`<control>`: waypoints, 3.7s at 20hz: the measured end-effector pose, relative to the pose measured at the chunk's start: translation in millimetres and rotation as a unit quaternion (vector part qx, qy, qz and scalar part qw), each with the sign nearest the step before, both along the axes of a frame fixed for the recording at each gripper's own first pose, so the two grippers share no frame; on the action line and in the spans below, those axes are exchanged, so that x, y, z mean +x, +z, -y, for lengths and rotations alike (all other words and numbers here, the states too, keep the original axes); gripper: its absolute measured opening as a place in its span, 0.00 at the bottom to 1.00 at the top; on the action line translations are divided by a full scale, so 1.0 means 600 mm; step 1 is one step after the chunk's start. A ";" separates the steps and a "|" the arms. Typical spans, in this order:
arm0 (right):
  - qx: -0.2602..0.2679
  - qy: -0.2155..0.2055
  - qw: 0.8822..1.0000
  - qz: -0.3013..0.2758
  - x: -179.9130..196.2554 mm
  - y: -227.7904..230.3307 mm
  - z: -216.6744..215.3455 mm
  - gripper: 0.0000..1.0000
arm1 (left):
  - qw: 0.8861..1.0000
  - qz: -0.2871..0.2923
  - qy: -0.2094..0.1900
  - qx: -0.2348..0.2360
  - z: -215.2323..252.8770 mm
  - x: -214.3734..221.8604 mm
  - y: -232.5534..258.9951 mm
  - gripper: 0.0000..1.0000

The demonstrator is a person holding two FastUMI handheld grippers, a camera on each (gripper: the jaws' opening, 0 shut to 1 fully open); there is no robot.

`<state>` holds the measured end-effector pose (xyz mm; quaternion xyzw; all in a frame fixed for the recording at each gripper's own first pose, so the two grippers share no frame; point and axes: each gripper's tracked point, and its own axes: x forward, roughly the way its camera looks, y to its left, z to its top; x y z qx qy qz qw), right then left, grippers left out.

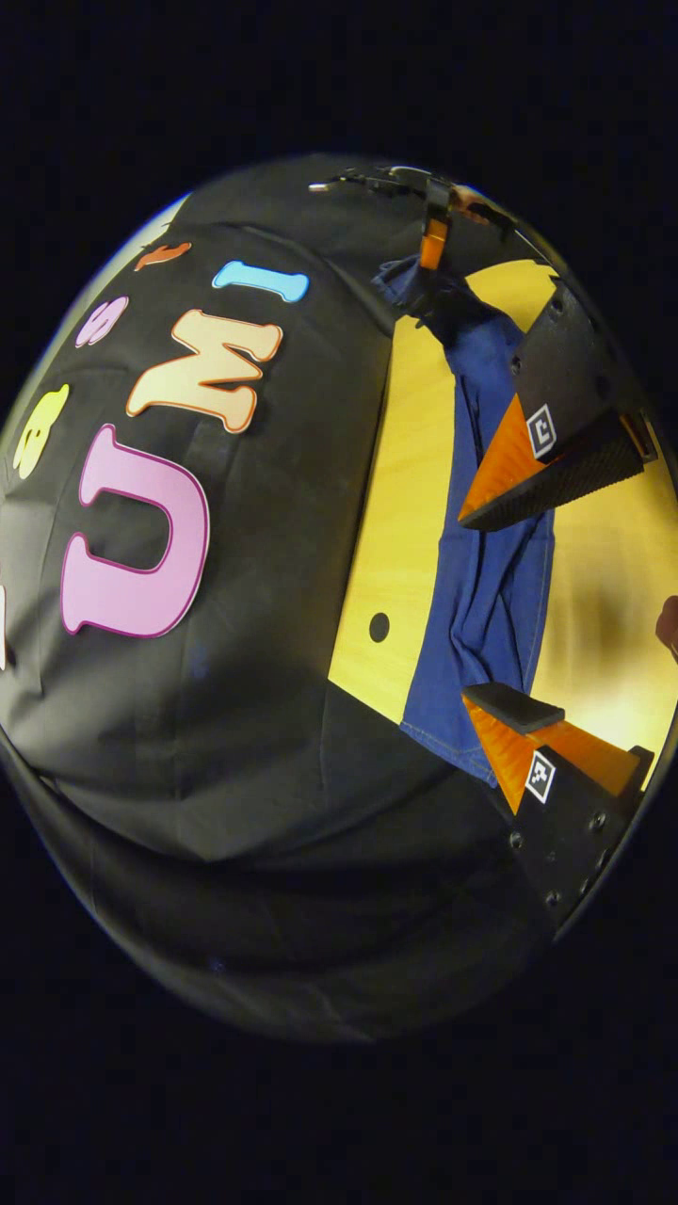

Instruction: Grasp the waist and the cuffs of the jeans and fold them to make the two legs overlap; first hold the waist and fold one-third of the jeans toward the cuffs, then hold the cuffs and fold the remaining one-third in the same direction to finish folding.

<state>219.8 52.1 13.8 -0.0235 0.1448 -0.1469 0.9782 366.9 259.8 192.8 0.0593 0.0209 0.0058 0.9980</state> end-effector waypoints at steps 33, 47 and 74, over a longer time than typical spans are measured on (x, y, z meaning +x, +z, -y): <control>0.073 0.199 0.977 -0.013 0.048 -0.071 -0.270 0.94 | 0.980 -0.171 0.069 0.073 -0.206 0.197 -0.133 0.96; 0.084 0.067 0.993 0.040 -0.013 0.004 -0.055 0.99 | 0.973 -0.210 0.072 0.065 -0.206 0.216 -0.167 0.89; 0.103 0.053 0.992 0.048 -0.060 0.029 0.030 0.99 | 0.986 -0.154 -0.064 -0.006 0.025 0.152 -0.038 0.01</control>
